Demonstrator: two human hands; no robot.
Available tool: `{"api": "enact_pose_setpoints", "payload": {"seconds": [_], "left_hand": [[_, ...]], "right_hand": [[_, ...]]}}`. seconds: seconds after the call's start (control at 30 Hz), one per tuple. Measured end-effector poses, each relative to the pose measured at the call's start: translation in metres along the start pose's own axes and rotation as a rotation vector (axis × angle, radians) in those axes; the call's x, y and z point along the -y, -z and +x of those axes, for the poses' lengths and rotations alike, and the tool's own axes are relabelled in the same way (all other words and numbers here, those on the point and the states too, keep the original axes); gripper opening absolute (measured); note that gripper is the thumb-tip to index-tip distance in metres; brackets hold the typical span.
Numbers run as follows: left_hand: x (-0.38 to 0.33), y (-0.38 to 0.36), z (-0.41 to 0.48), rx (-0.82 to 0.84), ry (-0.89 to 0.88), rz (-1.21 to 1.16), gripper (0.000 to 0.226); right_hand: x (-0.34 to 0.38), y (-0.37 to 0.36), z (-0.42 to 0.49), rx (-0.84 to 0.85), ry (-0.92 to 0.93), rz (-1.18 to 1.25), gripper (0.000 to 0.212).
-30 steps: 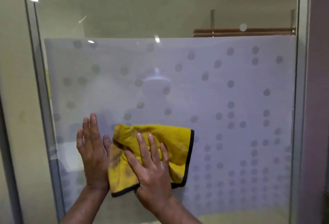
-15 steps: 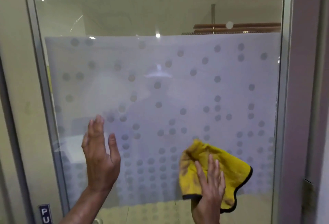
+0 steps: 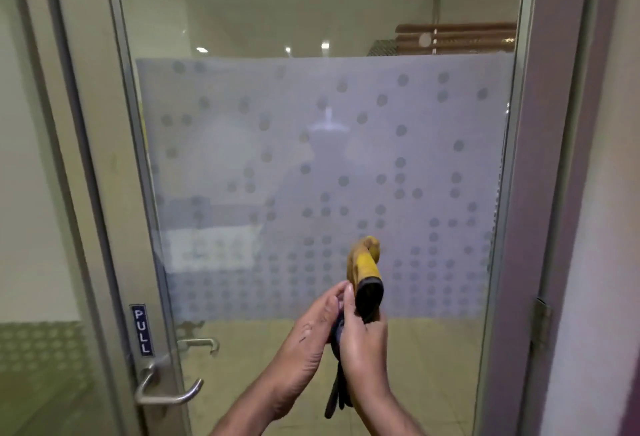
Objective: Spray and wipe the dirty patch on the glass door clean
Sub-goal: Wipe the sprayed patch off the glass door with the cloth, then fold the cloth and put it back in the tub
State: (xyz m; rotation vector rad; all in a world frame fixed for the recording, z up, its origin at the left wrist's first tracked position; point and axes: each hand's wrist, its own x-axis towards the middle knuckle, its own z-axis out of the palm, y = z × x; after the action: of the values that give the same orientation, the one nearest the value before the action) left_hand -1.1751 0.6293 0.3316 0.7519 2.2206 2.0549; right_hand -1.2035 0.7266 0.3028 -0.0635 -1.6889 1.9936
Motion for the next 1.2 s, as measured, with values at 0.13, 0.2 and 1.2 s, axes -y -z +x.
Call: {"api": "enact_pose_setpoints", "payload": {"seconds": [0.13,0.2,1.2], "left_hand": [[-0.012,0.002,-0.041,0.033,-0.016,-0.092,0.058],[-0.017,0.008,-0.064,-0.01,0.018,-0.201,0.074],[-0.084,0.012,-0.413,-0.607,0.473,-0.663,0.045]], "right_hand": [[-0.005,-0.003,-0.043,0.179,0.166,-0.289,0.08],[-0.001,-0.006,-0.068,0.249,0.221,-0.421,0.088],[0.06,0.102,-0.321,0.917,-0.661,0.236,0.053]]}}
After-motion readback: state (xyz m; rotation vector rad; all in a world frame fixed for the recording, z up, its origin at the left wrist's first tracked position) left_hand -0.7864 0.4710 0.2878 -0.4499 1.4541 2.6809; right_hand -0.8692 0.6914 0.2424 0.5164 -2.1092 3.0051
